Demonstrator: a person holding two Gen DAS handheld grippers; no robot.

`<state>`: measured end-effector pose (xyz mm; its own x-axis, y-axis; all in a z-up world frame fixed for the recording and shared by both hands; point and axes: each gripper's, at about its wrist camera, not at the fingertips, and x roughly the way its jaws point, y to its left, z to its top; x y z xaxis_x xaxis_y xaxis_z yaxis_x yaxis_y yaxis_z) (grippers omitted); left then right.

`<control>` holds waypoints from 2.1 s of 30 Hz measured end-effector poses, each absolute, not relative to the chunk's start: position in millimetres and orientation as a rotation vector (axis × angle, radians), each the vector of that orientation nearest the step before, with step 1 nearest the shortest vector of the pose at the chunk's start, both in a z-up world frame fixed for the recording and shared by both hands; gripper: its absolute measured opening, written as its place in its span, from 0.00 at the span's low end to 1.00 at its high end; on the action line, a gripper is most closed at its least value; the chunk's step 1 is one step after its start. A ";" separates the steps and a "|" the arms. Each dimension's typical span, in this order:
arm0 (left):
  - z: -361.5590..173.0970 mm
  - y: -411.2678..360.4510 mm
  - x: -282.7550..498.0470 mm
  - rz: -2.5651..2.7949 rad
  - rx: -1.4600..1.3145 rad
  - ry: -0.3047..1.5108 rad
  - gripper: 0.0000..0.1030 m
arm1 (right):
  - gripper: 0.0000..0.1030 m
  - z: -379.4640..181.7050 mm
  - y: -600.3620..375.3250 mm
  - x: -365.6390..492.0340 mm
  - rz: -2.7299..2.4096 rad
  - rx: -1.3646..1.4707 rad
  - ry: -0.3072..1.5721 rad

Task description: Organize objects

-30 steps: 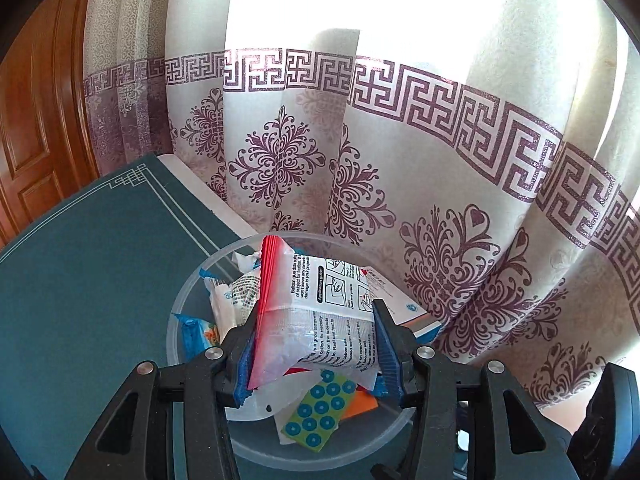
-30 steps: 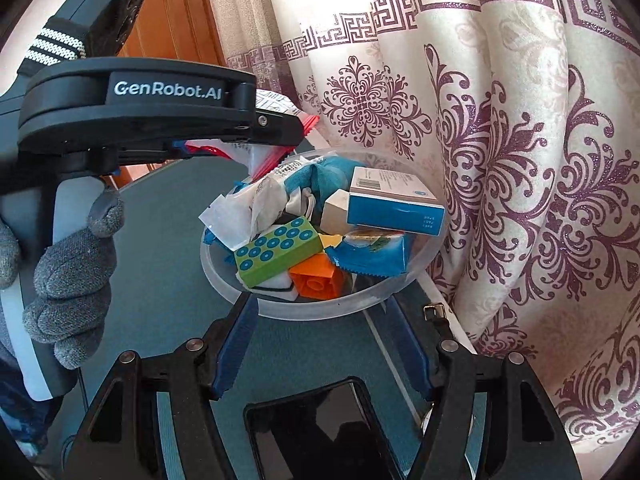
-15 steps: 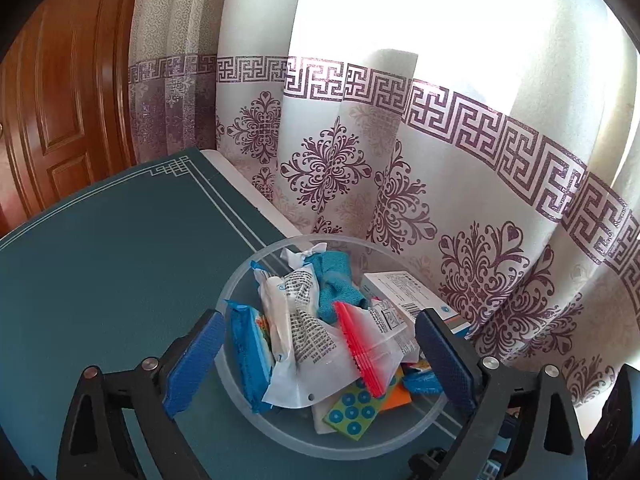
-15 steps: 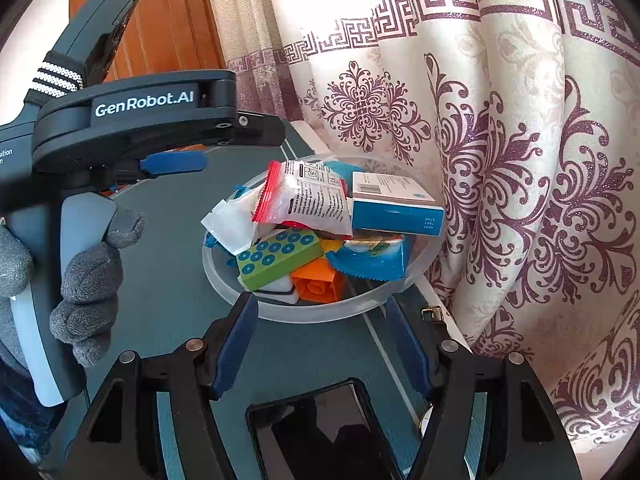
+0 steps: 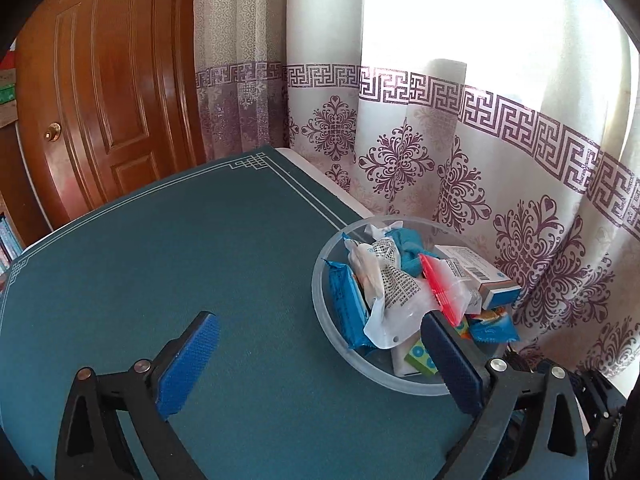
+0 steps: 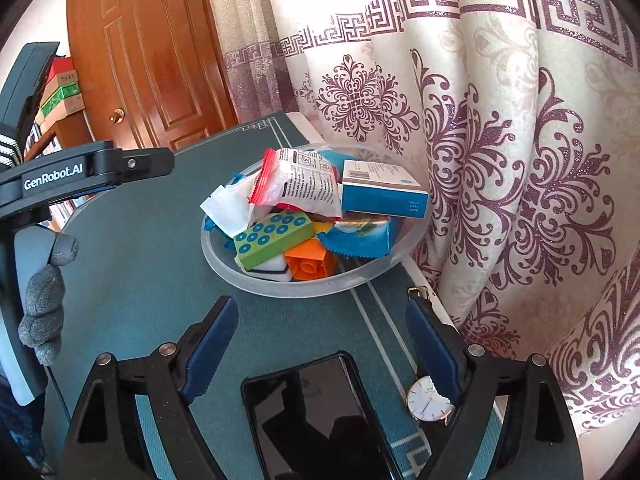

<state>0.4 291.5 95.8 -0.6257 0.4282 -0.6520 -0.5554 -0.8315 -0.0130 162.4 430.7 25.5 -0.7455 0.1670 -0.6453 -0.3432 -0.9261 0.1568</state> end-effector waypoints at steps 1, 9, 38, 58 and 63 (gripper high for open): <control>95.0 289.7 2.4 2.418 -0.900 0.261 0.99 | 0.85 25.4 430.6 164.3 2.668 -0.955 0.386; 86.6 283.8 23.6 2.410 -0.894 0.299 1.00 | 0.89 28.6 423.4 161.9 2.659 -0.978 0.339; 71.4 294.5 43.6 2.362 -0.936 0.380 1.00 | 0.91 34.1 426.0 162.9 2.605 -0.982 0.278; 70.4 298.5 46.3 2.332 -0.938 0.385 1.00 | 0.91 34.9 428.4 156.6 2.583 -0.981 0.267; 71.0 299.4 48.8 2.323 -0.926 0.390 1.00 | 0.91 33.5 427.5 155.7 2.580 -0.986 0.268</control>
